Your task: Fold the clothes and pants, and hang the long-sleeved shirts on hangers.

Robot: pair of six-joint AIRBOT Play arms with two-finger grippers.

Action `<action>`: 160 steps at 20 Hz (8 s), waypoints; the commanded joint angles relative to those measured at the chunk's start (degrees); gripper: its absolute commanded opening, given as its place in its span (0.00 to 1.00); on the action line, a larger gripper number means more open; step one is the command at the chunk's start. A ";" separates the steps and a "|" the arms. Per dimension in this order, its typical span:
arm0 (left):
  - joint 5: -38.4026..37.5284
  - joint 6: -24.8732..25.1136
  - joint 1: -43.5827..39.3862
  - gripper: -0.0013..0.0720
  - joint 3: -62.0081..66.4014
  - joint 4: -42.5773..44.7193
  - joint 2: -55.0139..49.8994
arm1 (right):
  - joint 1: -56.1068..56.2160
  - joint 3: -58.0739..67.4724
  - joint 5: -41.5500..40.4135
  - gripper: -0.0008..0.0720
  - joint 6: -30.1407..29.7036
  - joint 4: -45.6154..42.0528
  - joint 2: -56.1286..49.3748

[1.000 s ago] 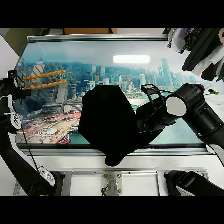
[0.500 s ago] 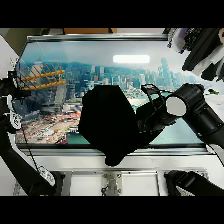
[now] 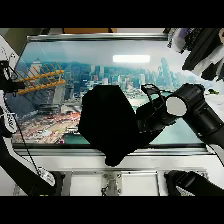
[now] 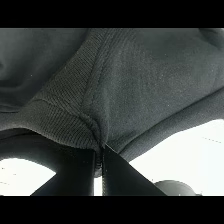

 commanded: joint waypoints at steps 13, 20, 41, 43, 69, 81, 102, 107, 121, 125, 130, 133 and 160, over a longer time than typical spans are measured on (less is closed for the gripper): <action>-5.92 1.88 -15.37 0.04 0.02 -2.93 20.24 | 0.00 -0.02 0.02 0.04 0.02 0.00 -0.02; -29.83 38.36 -22.23 0.04 0.02 -43.30 29.49 | 0.00 -0.02 0.02 0.04 0.02 0.00 -0.02; -45.42 73.09 -9.64 0.03 -32.96 -55.80 43.06 | 0.00 -0.02 0.00 0.04 0.02 0.00 -0.31; -45.27 77.33 -7.98 0.03 -37.51 -55.78 45.46 | 0.00 -0.02 -0.11 0.04 0.02 0.00 -0.33; -45.53 80.96 -16.22 0.03 -52.17 -55.28 49.66 | -8.96 4.66 -3.82 0.04 3.91 -0.24 -0.26; -45.55 80.11 -16.24 0.03 -52.17 -55.30 49.64 | -8.96 6.40 -3.85 0.04 4.55 -0.48 -0.26; -39.71 72.52 -24.02 0.03 -52.17 -55.32 46.58 | -8.94 12.20 1.16 0.04 6.49 -1.11 3.50; -39.39 72.50 -25.99 0.03 -52.15 -53.81 46.10 | -8.94 12.20 1.16 0.04 6.47 -3.26 3.89; -31.47 68.52 -31.76 0.03 -52.17 -53.40 46.42 | -8.87 12.28 -3.15 0.04 6.40 -2.47 4.15; -27.19 68.57 -31.47 0.03 -52.17 -60.98 46.42 | -8.85 12.28 -3.48 0.04 5.73 -2.40 4.15; -29.09 74.64 -30.45 0.03 -52.17 -61.83 46.38 | -8.85 12.33 -6.19 0.04 4.66 -3.28 4.15; -28.24 76.67 -31.12 0.03 -52.17 -61.92 46.16 | -8.85 13.31 -8.00 0.04 3.74 -3.28 4.13; -27.39 75.65 -35.76 0.03 -52.15 -65.85 40.74 | 1.49 15.43 -20.65 0.04 -0.33 -3.67 0.26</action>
